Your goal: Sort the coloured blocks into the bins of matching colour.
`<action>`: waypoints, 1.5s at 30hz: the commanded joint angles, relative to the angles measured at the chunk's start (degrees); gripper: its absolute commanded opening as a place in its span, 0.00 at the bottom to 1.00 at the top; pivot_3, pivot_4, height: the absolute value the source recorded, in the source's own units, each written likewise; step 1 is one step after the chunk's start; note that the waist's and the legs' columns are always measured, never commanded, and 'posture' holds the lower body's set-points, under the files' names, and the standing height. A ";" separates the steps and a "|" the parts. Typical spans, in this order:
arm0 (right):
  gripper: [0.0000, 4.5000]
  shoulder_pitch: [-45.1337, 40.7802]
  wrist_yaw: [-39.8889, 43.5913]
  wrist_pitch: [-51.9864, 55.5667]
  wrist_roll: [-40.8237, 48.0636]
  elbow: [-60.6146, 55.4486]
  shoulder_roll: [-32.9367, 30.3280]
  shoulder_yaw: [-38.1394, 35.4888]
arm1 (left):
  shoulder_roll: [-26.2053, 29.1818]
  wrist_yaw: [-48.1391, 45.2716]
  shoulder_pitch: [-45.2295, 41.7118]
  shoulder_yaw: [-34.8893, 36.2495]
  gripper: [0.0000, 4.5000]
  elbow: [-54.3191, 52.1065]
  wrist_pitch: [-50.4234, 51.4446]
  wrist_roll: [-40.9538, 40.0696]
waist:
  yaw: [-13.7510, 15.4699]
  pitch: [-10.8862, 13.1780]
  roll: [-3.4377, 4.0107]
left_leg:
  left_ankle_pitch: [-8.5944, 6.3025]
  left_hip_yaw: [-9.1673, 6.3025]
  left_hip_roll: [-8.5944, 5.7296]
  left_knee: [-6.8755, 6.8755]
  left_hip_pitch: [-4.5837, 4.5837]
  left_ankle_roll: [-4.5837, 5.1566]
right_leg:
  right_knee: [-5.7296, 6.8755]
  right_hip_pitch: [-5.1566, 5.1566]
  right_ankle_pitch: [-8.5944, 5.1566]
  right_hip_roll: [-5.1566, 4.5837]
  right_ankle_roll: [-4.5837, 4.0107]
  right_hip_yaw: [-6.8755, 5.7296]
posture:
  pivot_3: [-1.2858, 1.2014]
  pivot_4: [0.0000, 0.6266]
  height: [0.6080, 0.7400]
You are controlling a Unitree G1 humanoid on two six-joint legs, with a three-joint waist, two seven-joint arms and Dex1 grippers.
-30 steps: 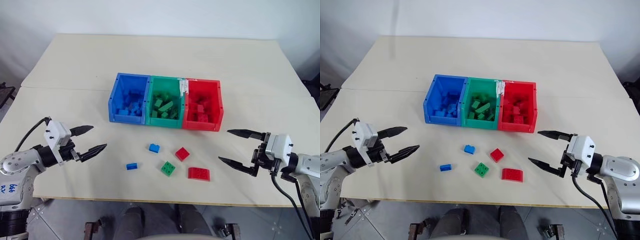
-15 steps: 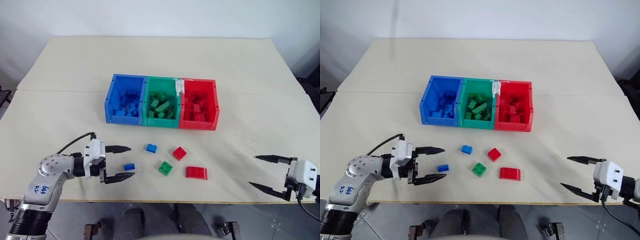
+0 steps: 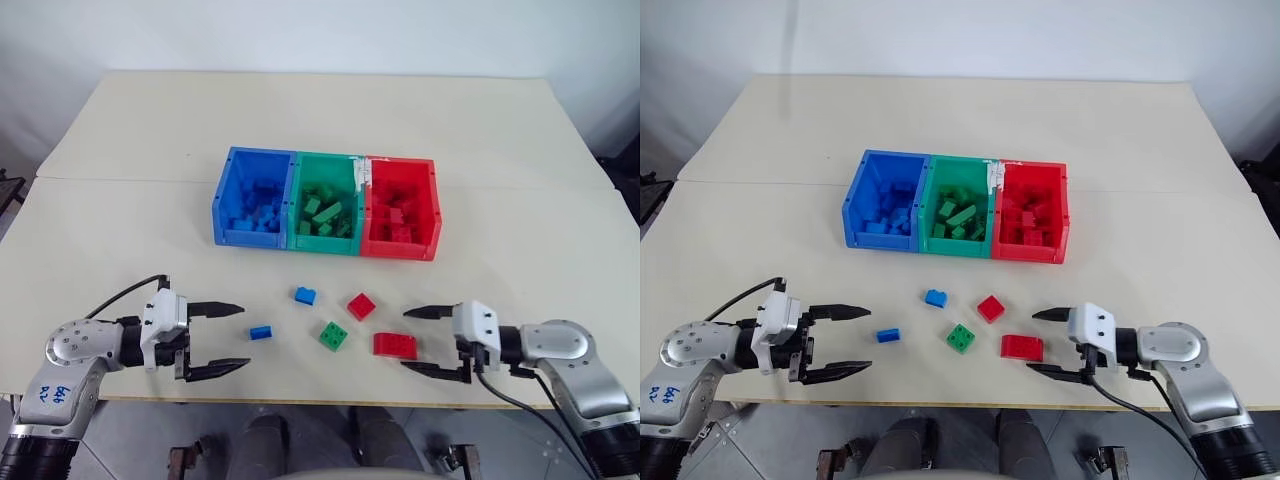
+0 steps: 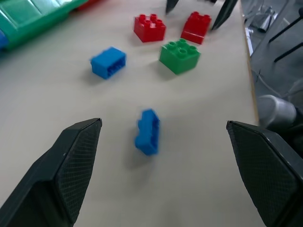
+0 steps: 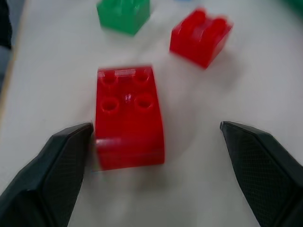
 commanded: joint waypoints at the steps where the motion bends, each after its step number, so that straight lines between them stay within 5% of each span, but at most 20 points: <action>1: 0.72 0.38 -0.37 -1.21 -1.48 0.67 0.76 1.62 | 0.57 0.24 1.16 1.66 1.00 -3.26 0.45 -1.74 | -0.05 -0.02 -0.04 | 0.00 -0.02 0.00 0.00 0.02 0.00 | 0.00 0.04 0.00 0.00 0.00 -0.02 | 0.52 0.24 1.00; 7: 0.32 0.29 -0.53 -2.20 1.46 -0.10 1.45 0.19 | -0.43 1.44 0.84 1.93 1.00 -3.43 -0.04 -1.60 | -0.53 -0.03 -0.06 | 0.02 -0.01 0.01 0.02 0.13 -0.02 | 0.16 0.08 0.00 0.03 0.00 0.00 | 0.52 0.24 1.00; 11: 0.33 -1.12 -1.34 -0.07 6.27 -2.70 -0.25 -5.56 | -1.72 3.21 0.53 2.45 1.00 -3.79 0.29 -2.34 | -0.32 -0.02 -0.05 | 0.04 -0.01 -0.02 0.05 0.09 -0.03 | 0.19 0.05 0.00 0.01 0.00 0.00 | 0.52 0.24 1.00; 15: 0.33 -12.76 -13.42 13.52 11.38 -1.16 2.31 -11.22 | -4.66 8.23 -1.33 3.23 1.00 -4.46 2.50 -4.05 | -0.70 0.00 -0.06 | 0.03 0.01 -0.01 0.09 0.09 -0.03 | 0.23 0.03 0.00 0.01 0.00 0.04 | 0.52 0.24 1.00; 23: 0.33 -29.66 -22.25 15.13 4.92 11.14 8.70 -8.99 | -7.07 13.08 -2.96 3.84 1.00 -6.13 4.49 -4.52 | -0.46 0.00 -0.06 | 0.11 -0.16 0.03 -0.04 -0.08 -0.12 | 0.24 -0.16 -0.01 0.05 -0.09 -0.16 | 0.52 0.24 1.00; 32: 0.96 -26.70 -19.25 13.11 4.50 8.75 7.15 -10.09 | -6.56 13.71 -3.02 3.80 1.00 -8.12 4.88 -4.61 | -0.23 0.01 -0.05 | 0.06 -0.09 -0.01 -0.06 -0.27 -0.04 | 0.20 -0.23 -0.01 -0.08 -0.08 -0.37 | 0.52 0.24 1.00; 38: 0.99 -8.35 -6.19 5.00 10.34 -0.68 0.28 -18.75 | -4.81 9.62 -7.60 -0.24 1.00 -7.54 2.64 -1.92 | 1.21 0.03 -0.01 | 0.03 -0.14 -0.01 -0.05 -0.33 -0.01 | -0.08 -0.15 -0.01 -0.09 -0.08 -0.59 | 0.52 0.24 1.00; 45: 0.99 9.03 6.89 -5.64 9.84 7.57 -7.41 -27.57 | -2.81 1.59 -12.23 -6.23 1.00 -1.60 -1.78 1.74 | 0.62 0.04 -0.01 | -0.02 0.15 -0.09 -0.05 0.05 0.12 | -0.32 0.17 0.04 0.10 0.02 -0.37 | 0.52 0.24 1.00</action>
